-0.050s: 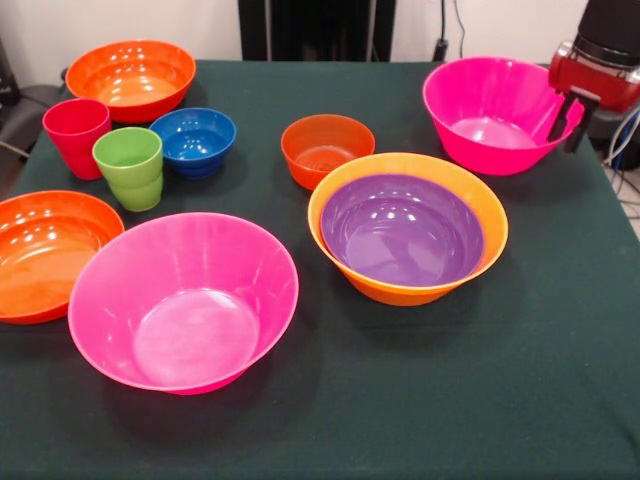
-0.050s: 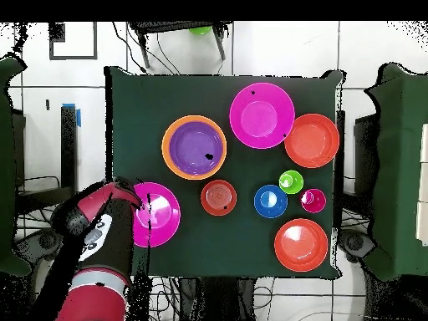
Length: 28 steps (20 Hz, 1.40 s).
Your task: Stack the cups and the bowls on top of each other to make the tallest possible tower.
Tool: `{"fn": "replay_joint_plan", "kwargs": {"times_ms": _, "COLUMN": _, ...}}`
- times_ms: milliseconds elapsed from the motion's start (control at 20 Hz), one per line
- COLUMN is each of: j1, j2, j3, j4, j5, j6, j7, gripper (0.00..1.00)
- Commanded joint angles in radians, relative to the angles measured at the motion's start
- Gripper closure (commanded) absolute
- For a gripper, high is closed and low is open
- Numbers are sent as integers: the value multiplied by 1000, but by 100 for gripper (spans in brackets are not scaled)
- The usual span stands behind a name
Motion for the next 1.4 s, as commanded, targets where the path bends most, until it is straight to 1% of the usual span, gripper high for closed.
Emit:
{"fn": "replay_joint_plan", "kwargs": {"times_ms": 50, "j1": 4, "j2": 161, "j3": 68, "j4": -137, "j5": -21, "j6": -141, "j7": 6, "gripper": 100}}
{"fn": "replay_joint_plan", "kwargs": {"times_ms": 200, "j1": 14, "j2": 177, "j3": 58, "j4": -148, "j5": -18, "j6": -151, "j7": 17, "gripper": 100}}
{"fn": "replay_joint_plan", "kwargs": {"times_ms": 400, "j1": 9, "j2": 195, "j3": 57, "j4": -156, "j5": -23, "j6": -170, "j7": 10, "gripper": 100}}
{"fn": "replay_joint_plan", "kwargs": {"times_ms": 500, "j1": 5, "j2": 198, "j3": 58, "j4": -158, "j5": -27, "j6": -174, "j7": 4, "gripper": 100}}
{"fn": "replay_joint_plan", "kwargs": {"times_ms": 650, "j1": 15, "j2": 198, "j3": 47, "j4": -163, "j5": -36, "j6": -167, "j7": -2, "gripper": 100}}
{"fn": "replay_joint_plan", "kwargs": {"times_ms": 700, "j1": 18, "j2": 197, "j3": 44, "j4": -163, "j5": -38, "j6": -169, "j7": -2, "gripper": 0}}
{"fn": "replay_joint_plan", "kwargs": {"times_ms": 850, "j1": 15, "j2": 197, "j3": 50, "j4": -164, "j5": -35, "j6": -161, "j7": -7, "gripper": 0}}
{"fn": "replay_joint_plan", "kwargs": {"times_ms": 950, "j1": -1, "j2": 198, "j3": 71, "j4": -158, "j5": -25, "j6": -155, "j7": -16, "gripper": 0}}
{"fn": "replay_joint_plan", "kwargs": {"times_ms": 1400, "j1": 4, "j2": 211, "j3": 59, "j4": -162, "j5": -12, "j6": -174, "j7": -12, "gripper": 0}}
